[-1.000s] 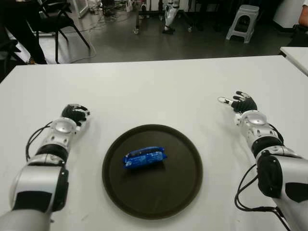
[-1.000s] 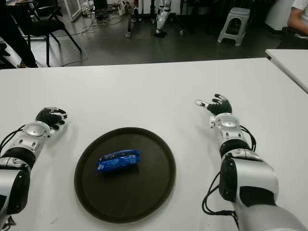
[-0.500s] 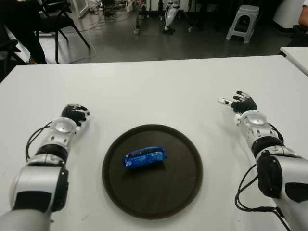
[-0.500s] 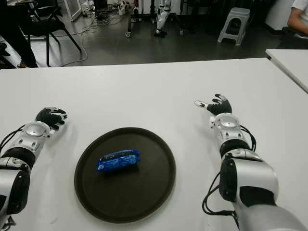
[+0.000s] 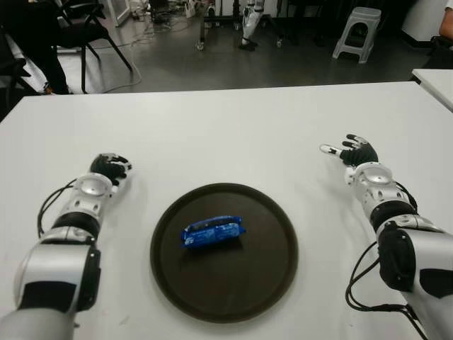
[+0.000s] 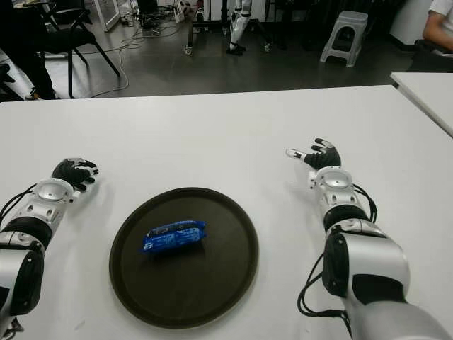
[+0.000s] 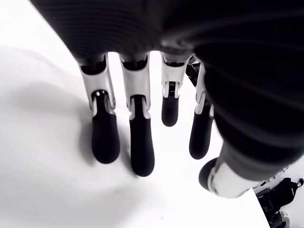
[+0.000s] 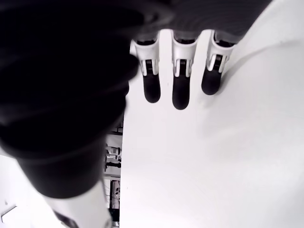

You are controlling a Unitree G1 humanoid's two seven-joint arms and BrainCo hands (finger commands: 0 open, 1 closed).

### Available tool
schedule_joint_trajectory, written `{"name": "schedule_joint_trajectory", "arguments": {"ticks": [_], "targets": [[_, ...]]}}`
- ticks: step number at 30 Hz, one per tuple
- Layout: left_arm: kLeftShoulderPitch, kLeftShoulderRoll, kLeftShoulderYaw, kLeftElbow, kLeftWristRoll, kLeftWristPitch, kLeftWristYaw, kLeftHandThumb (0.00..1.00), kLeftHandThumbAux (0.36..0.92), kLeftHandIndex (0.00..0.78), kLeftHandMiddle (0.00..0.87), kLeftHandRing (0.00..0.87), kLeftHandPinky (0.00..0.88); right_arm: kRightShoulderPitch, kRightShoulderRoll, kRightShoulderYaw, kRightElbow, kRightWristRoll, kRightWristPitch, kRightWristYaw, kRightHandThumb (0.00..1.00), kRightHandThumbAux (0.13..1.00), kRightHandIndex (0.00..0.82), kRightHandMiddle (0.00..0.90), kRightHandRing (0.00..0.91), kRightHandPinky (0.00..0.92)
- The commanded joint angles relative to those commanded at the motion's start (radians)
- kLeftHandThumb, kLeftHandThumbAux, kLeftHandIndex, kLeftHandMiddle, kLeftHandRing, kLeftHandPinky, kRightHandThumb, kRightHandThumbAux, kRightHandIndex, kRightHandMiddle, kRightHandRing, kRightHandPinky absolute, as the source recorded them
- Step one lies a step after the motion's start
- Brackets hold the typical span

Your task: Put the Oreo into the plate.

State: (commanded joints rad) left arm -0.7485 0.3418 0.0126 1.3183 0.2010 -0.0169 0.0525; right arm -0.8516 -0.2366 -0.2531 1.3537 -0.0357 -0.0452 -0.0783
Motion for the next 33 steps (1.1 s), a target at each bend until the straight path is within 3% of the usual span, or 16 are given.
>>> {"name": "schedule_joint_trajectory", "arguments": {"ticks": [33], "targets": [[-0.009, 0.002, -0.012, -0.001, 0.009, 0.022, -0.002, 0.668, 0.729, 0.397, 0.161, 0.21, 0.232, 0.001, 0.0, 0.001, 0.001, 0.0, -0.003, 0.003, 0.0, 0.897, 0.164, 0.187, 0.181, 0.165]]}}
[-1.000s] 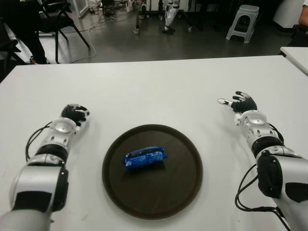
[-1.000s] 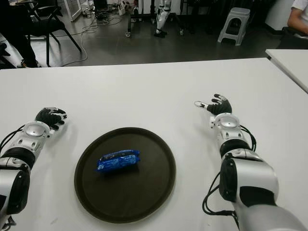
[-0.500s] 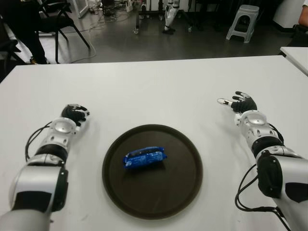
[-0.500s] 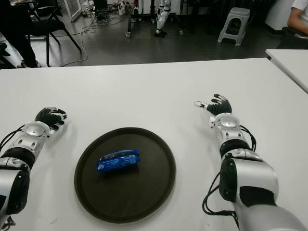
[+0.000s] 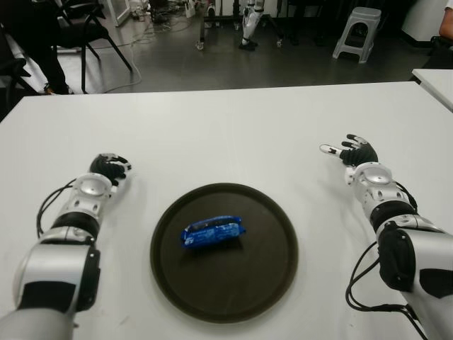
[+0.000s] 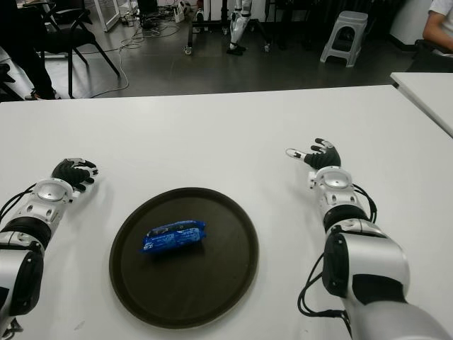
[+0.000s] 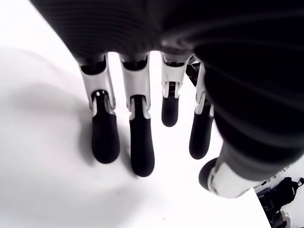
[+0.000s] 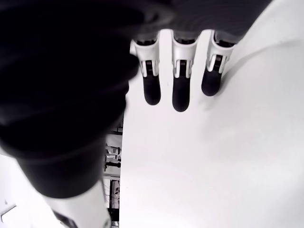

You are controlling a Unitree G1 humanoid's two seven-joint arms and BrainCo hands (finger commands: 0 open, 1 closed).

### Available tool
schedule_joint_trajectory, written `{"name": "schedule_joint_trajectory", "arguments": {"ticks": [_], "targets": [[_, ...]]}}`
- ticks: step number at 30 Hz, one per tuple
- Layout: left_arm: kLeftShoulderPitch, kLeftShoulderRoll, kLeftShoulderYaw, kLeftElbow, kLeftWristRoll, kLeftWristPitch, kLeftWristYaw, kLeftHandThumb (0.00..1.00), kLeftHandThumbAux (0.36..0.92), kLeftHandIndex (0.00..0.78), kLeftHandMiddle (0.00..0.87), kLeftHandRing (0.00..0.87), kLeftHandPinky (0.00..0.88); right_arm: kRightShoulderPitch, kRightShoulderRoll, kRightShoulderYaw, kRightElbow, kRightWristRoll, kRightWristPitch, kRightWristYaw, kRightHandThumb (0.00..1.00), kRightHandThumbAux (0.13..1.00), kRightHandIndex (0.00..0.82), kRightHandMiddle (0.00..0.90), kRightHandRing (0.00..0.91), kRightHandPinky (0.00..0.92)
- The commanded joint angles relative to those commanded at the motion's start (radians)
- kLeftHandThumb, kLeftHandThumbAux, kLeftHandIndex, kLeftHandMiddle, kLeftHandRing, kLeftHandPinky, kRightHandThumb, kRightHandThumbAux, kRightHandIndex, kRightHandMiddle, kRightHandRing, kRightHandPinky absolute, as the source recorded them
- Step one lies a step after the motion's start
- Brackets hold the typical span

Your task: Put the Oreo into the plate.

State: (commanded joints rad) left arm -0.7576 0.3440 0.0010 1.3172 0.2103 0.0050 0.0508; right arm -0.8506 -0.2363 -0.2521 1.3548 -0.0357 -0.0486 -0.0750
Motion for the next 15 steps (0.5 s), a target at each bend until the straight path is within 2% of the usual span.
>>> {"name": "schedule_joint_trajectory", "arguments": {"ticks": [15], "targets": [[0.005, 0.002, 0.001, 0.003, -0.002, -0.016, 0.002, 0.669, 0.727, 0.397, 0.159, 0.203, 0.238, -0.001, 0.0, -0.004, 0.0, 0.002, 0.006, -0.001, 0.0, 0.889, 0.167, 0.187, 0.186, 0.184]]}}
